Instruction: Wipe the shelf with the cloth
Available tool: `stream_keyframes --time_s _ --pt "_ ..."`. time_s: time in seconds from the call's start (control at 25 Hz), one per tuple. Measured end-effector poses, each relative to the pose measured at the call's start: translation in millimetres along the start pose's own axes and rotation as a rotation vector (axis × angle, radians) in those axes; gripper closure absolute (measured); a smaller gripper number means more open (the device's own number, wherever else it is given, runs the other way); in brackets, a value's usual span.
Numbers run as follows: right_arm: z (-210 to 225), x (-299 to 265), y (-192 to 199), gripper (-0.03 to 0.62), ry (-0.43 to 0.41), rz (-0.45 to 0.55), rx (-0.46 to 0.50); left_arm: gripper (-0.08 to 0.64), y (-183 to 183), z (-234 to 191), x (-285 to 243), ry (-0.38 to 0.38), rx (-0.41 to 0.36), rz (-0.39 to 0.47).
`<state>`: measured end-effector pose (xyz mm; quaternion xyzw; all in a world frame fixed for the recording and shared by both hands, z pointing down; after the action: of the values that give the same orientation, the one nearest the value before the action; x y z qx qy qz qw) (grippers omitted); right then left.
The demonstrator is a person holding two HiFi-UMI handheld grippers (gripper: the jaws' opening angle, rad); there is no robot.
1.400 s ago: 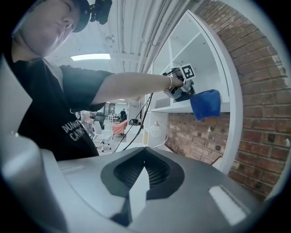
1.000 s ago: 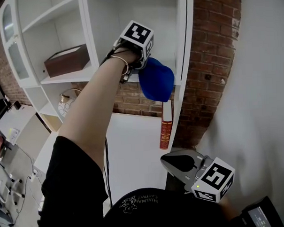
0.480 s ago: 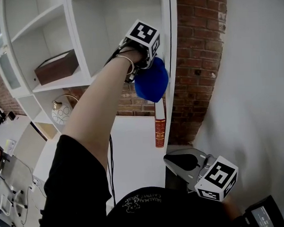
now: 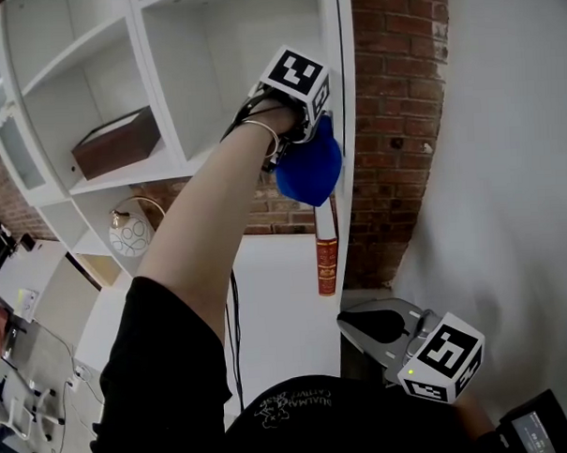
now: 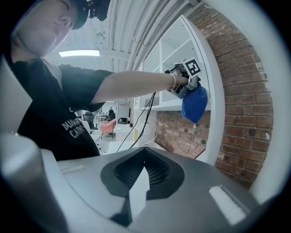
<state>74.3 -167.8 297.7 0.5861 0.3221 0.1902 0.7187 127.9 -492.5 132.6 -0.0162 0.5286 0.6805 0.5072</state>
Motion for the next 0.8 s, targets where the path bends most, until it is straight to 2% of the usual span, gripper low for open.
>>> stream_keyframes --time_s 0.16,0.32,0.48,0.6,0.68,0.8 --pt "-3 -5 3 0.583 -0.024 -0.017 0.008 0.537 2 -3 7 0.015 0.029 0.057" --pt "-6 -14 4 0.583 -0.084 -0.037 0.018 0.537 31 -36 20 -0.08 0.03 0.001" --pt "-8 -29 6 0.583 -0.155 -0.054 0.036 0.537 57 -66 40 -0.114 0.16 0.006" --pt "-13 -40 10 0.583 -0.219 -0.082 0.042 0.537 76 -77 50 -0.152 0.198 0.0" --pt "-16 -46 11 0.583 -0.255 -0.095 0.046 0.537 82 -78 53 -0.171 0.179 -0.012" --pt "-20 -56 10 0.584 -0.3 -0.095 0.048 0.537 83 -71 54 -0.219 0.071 -0.068"
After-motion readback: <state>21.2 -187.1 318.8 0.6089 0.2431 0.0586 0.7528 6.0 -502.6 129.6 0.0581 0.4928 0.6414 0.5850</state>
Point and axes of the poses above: the fingertips, and each gripper's own axes: x backward along the fingers, z to its right, y out of its underside, the point moved 1 cm from there along x, backward along the fingers, and after that the axes turned 10 degrees about -x, right-handed, at the moved point
